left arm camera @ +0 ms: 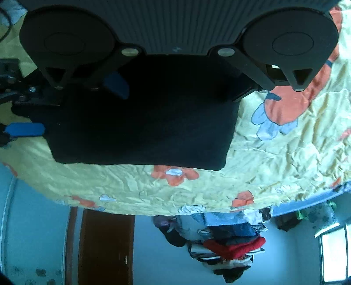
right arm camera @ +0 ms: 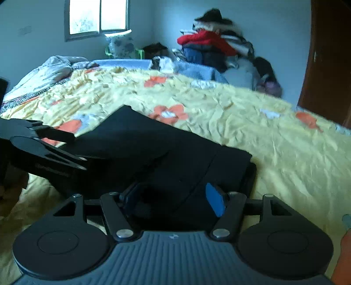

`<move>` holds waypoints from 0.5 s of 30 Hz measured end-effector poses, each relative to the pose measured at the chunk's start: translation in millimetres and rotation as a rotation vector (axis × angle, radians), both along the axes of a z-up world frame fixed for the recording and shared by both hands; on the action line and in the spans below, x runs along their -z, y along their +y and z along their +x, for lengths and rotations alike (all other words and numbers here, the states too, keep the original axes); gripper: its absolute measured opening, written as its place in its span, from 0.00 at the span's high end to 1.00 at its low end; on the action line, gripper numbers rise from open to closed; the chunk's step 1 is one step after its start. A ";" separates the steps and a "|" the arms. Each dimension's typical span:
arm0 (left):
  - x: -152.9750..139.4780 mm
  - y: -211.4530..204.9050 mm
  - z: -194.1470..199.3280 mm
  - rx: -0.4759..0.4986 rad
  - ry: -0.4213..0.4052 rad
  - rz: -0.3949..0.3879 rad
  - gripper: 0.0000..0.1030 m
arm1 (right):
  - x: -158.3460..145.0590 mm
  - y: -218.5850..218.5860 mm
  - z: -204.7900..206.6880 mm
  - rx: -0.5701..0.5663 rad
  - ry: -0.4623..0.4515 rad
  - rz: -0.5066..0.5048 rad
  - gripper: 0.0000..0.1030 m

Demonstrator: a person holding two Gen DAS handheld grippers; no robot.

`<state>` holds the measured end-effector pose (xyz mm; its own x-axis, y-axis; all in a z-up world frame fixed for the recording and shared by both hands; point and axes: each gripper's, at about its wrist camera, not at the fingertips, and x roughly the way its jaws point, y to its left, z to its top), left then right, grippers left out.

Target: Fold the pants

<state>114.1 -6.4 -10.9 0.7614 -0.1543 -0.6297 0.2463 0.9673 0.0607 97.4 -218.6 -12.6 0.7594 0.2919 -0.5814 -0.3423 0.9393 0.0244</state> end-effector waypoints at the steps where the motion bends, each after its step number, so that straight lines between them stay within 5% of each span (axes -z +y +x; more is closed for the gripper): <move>1: 2.4 -1.7 -0.7 -0.007 -0.002 0.009 0.00 | 0.2 1.3 -2.3 -0.013 0.005 0.011 0.36; 15: 14.1 -2.2 -9.2 -0.058 -0.058 -0.019 0.00 | 16.0 14.2 -13.2 0.063 0.003 0.010 0.26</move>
<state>104.9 -8.6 -25.0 0.8044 -0.1201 -0.5818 0.1860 0.9810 0.0546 84.2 -204.3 -28.7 0.7746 0.2494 -0.5812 -0.2827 0.9586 0.0346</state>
